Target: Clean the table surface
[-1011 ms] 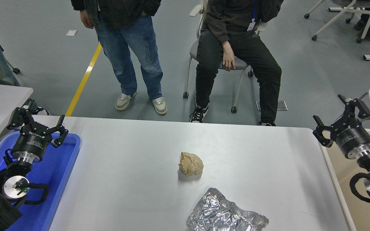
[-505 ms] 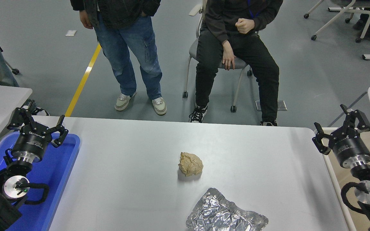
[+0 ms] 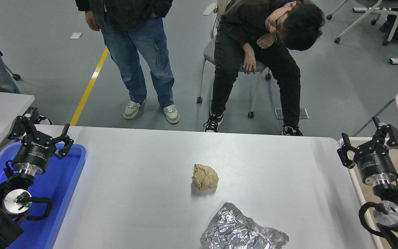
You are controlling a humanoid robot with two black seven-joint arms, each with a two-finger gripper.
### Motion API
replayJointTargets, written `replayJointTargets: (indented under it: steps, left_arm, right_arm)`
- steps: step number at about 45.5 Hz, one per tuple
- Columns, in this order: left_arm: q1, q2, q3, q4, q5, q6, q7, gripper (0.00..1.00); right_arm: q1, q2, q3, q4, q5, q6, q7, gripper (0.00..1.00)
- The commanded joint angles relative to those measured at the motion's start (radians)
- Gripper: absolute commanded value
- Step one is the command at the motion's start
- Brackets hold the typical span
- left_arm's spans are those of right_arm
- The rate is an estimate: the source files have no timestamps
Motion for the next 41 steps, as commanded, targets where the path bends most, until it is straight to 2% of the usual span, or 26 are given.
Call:
replayJointTargets:
  steps: [1, 22, 26, 29, 41]
  left_arm:
    - [0.000, 0.000, 0.000, 0.000, 0.000, 0.000, 0.000, 1.00]
    - [0.000, 0.000, 0.000, 0.000, 0.000, 0.000, 0.000, 1.00]
    - [0.000, 0.000, 0.000, 0.000, 0.000, 0.000, 0.000, 1.00]
    - [0.000, 0.000, 0.000, 0.000, 0.000, 0.000, 0.000, 1.00]
    - [0.000, 0.000, 0.000, 0.000, 0.000, 0.000, 0.000, 1.00]
  right_arm:
    - [0.006, 0.010, -0.047, -0.008, -0.003, -0.001, 0.013, 0.98]
    - [0.019, 0.010, -0.092, 0.003, 0.003, -0.009, 0.000, 0.98]
    - [0.017, -0.020, -0.110, 0.050, 0.014, -0.024, -0.059, 0.98]
    - [0.006, -0.085, -0.130, 0.135, 0.014, -0.033, -0.171, 0.98]
    - [0.017, -0.221, -0.224, 0.273, -0.001, -0.015, -0.190, 0.98]
